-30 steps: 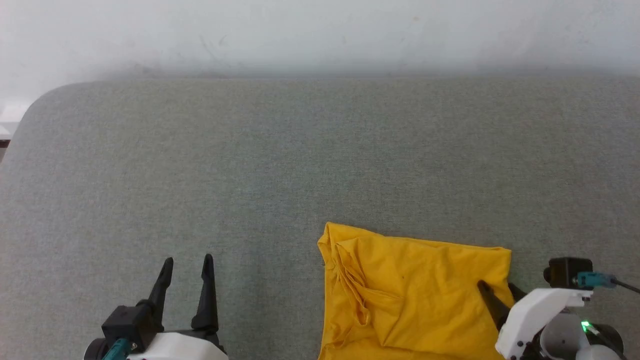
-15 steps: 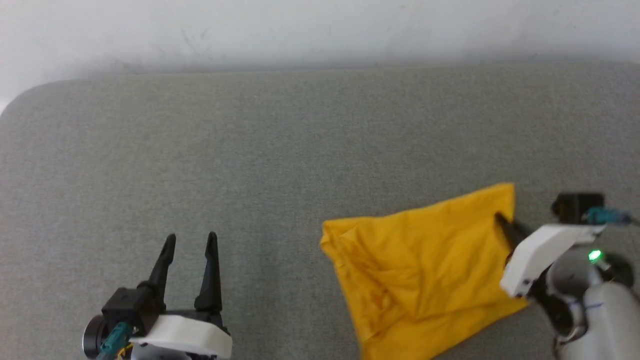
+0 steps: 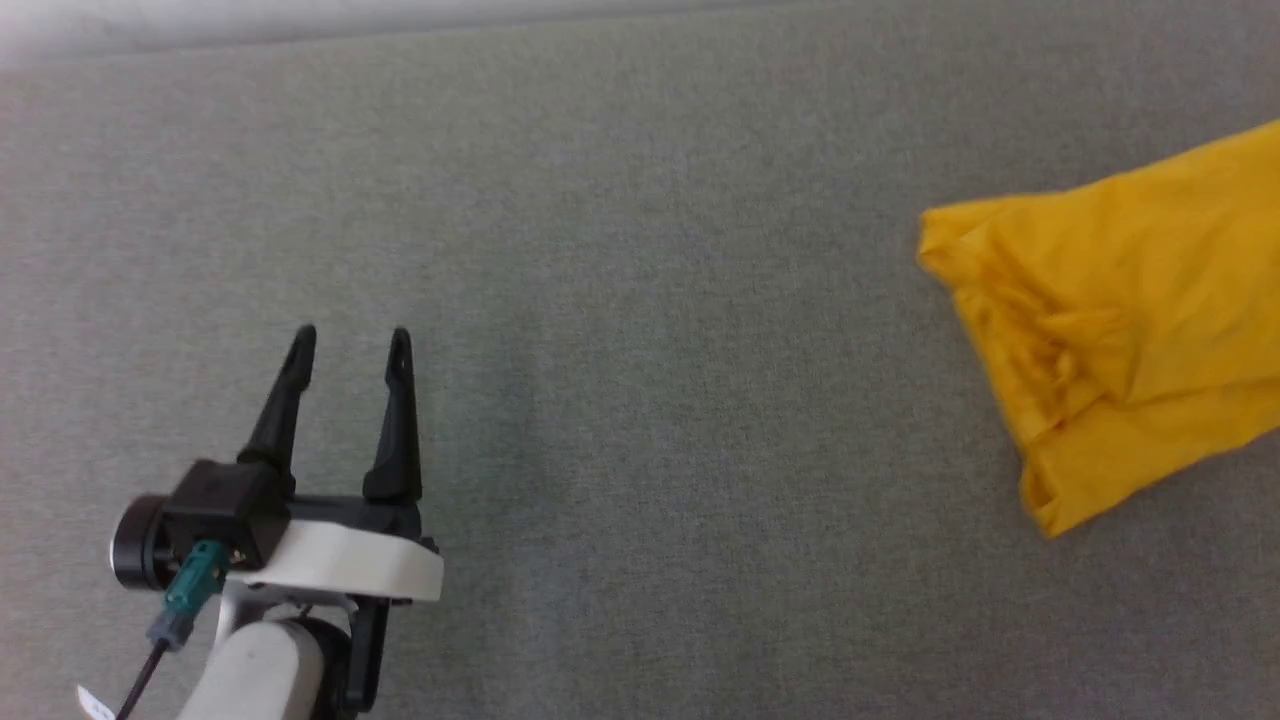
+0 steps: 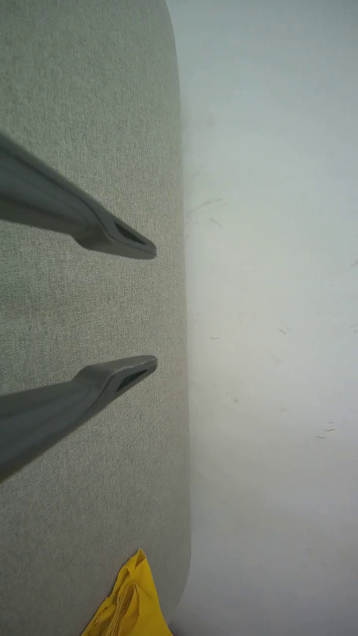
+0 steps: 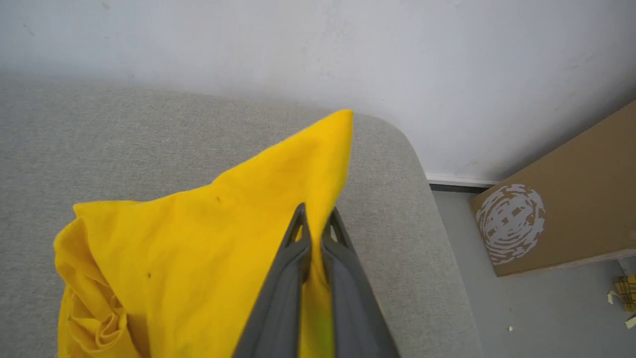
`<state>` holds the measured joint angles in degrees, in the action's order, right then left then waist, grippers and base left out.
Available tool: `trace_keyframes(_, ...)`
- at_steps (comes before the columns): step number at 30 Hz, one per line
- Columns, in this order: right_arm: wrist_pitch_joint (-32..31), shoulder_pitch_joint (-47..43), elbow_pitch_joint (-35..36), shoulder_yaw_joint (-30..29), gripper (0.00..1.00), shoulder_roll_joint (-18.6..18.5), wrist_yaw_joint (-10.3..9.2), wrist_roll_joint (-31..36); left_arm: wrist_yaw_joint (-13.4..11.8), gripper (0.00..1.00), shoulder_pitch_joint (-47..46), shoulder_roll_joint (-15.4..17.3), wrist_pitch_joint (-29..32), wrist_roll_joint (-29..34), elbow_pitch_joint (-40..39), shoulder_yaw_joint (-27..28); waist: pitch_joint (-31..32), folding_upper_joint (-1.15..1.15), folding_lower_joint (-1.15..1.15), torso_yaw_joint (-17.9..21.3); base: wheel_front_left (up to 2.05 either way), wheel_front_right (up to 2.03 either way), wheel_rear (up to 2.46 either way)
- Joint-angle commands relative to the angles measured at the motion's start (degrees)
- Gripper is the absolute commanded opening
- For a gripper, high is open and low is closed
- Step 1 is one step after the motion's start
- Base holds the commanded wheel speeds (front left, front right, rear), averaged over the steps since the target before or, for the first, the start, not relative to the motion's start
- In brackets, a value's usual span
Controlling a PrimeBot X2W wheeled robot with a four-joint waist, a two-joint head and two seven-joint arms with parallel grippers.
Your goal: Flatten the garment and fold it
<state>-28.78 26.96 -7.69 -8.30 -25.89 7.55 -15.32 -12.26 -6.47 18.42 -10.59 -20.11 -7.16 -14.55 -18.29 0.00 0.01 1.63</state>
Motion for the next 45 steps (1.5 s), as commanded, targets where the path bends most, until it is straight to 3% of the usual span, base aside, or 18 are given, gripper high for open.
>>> trace_keyframes(1, 0.08, 2.19, -0.43, -0.36, 0.0, -1.9, -0.06, 0.32, -0.45, 1.0, -1.55, 0.52, 0.3, 0.71, -0.85, 0.26, -5.15, 0.0, -0.01, 2.72, 0.0, 0.0, 0.0)
trace_keyframes(12, 4.43, 9.51, -11.03, -5.2, 0.0, -11.27, -0.06, 4.23, -1.62, 1.0, -5.42, 1.29, 2.13, 3.45, -3.95, -0.87, -11.98, 0.0, -0.01, 2.92, 0.0, 0.0, 0.0)
trace_keyframes(23, 11.43, 11.75, -20.1, -6.7, 0.0, -11.9, -0.06, 8.6, -1.96, 1.0, -7.31, 1.15, 1.1, 4.41, -7.12, -1.57, -15.02, 0.0, -0.01, 2.24, 0.0, 0.0, 0.0)
trace_keyframes(24, 12.14, 11.89, -20.72, -6.64, 0.04, -11.93, -0.06, 8.92, -2.2, 1.0, -7.25, 1.06, 0.96, 4.3, -7.38, -1.36, -15.07, 0.0, -0.01, 2.24, 0.0, 0.0, 0.0)
trace_keyframes(28, 13.98, 12.43, -23.12, -6.4, 0.5, -11.62, -0.06, 9.84, -3.33, 1.0, -7.0, 0.6, 0.02, 3.73, -8.58, -0.06, -14.91, 0.0, -0.01, 2.56, 0.0, 0.0, 0.0)
trace_keyframes(29, 14.3, 12.56, -23.64, -6.3, 0.82, -11.49, -0.06, 9.98, -3.47, 1.0, -6.92, 0.61, -0.1, 3.65, -8.78, 0.15, -14.82, 0.0, -0.01, 2.71, 0.0, 0.0, 0.0)
trace_keyframes(30, 14.59, 12.71, -24.14, -6.26, 1.0, -11.31, -0.06, 10.09, -3.57, 1.0, -6.82, 0.64, -0.12, 3.56, -8.87, 0.28, -14.69, 0.0, -0.01, 2.88, 0.0, 0.0, 0.0)
trace_keyframes(37, 17.19, 12.41, -26.24, -6.26, 1.0, -9.03, -0.06, 9.63, -3.94, 1.0, -6.19, 0.74, -0.71, 3.51, -8.37, 0.45, -11.96, 0.0, -0.01, 3.91, 0.0, 0.0, 0.0)
trace_keyframes(45, 21.65, 5.84, -24.51, -6.77, 1.0, -3.11, -0.06, 5.21, -3.72, 1.0, -4.1, -0.66, -2.14, 1.76, -6.01, 0.26, -5.6, 0.0, -0.01, 3.57, 0.0, 0.0, 0.0)
